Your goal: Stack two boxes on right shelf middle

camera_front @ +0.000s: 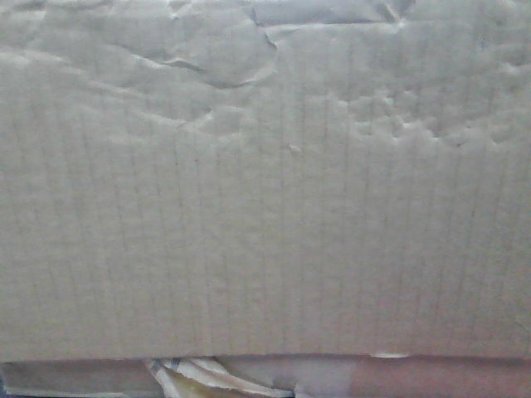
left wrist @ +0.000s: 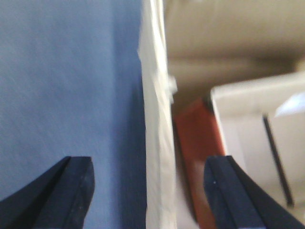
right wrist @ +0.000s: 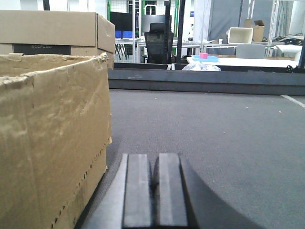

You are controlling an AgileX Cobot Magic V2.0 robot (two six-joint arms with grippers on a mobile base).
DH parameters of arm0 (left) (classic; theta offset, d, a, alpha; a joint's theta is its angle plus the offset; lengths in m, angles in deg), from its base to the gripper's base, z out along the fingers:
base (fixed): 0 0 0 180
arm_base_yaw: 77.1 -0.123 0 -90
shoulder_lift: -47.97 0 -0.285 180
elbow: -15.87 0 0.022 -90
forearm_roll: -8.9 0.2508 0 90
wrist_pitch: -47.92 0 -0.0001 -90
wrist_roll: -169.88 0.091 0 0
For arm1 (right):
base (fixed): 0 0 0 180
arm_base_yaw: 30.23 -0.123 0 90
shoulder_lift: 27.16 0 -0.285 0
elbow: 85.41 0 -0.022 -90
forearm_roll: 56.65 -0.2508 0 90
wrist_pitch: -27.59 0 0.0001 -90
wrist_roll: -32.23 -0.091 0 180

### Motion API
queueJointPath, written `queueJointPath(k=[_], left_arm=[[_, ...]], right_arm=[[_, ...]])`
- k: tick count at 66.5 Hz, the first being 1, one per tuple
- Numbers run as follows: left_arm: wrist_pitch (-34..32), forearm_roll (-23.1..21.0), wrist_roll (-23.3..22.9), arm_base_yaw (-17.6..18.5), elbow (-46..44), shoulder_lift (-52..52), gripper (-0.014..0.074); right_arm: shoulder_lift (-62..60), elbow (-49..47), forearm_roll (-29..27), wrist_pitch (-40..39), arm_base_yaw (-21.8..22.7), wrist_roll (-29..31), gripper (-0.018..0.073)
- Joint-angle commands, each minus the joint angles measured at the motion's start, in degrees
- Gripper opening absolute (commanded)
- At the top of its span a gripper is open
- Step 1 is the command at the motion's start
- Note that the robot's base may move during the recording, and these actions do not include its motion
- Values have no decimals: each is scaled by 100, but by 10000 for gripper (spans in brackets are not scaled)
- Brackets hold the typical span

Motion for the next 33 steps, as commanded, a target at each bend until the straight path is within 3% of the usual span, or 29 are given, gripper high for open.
queueJointPath(k=[1,33], left_arm=[[-25,-252,147,-10,169,60,391],[-25,-261,147,-10,859,50,391]], right_arm=[[-22,3,2,-134,-6,19,-165],[-22,3,2,-134,-6,19,-165]])
